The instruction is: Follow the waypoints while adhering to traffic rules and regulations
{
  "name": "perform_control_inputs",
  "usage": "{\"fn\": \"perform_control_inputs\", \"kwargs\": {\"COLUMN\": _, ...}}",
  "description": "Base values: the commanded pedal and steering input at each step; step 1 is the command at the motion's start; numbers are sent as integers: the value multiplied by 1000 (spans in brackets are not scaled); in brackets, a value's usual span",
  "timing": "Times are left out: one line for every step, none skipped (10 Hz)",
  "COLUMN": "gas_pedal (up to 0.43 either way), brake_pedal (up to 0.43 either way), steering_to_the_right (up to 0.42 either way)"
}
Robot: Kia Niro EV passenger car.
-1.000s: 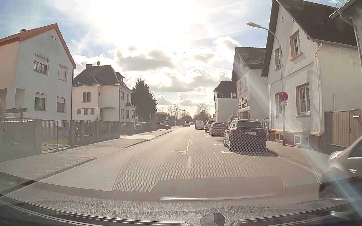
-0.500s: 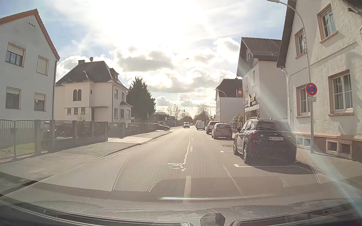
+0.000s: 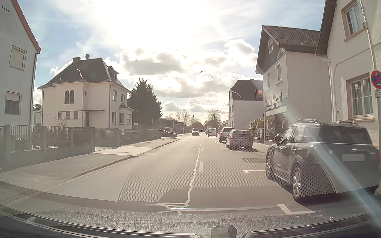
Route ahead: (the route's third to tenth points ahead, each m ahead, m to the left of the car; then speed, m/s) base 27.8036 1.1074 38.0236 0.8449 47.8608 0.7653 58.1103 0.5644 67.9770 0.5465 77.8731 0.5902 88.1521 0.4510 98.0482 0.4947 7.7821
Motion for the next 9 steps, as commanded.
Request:
{"fn": "perform_control_inputs", "kwargs": {"gas_pedal": 87, "brake_pedal": 0, "steering_to_the_right": -1}}
{"fn": "perform_control_inputs", "kwargs": {"gas_pedal": 87, "brake_pedal": 0, "steering_to_the_right": -1}}
{"fn": "perform_control_inputs", "kwargs": {"gas_pedal": 87, "brake_pedal": 0, "steering_to_the_right": -1}}
{"fn": "perform_control_inputs", "kwargs": {"gas_pedal": 87, "brake_pedal": 0, "steering_to_the_right": 0}}
{"fn": "perform_control_inputs", "kwargs": {"gas_pedal": 87, "brake_pedal": 0, "steering_to_the_right": 1}}
{"fn": "perform_control_inputs", "kwargs": {"gas_pedal": 87, "brake_pedal": 0, "steering_to_the_right": 0}}
{"fn": "perform_control_inputs", "kwargs": {"gas_pedal": 87, "brake_pedal": 0, "steering_to_the_right": 0}}
{"fn": "perform_control_inputs", "kwargs": {"gas_pedal": 87, "brake_pedal": 0, "steering_to_the_right": 1}}
{"fn": "perform_control_inputs", "kwargs": {"gas_pedal": 87, "brake_pedal": 0, "steering_to_the_right": 1}}
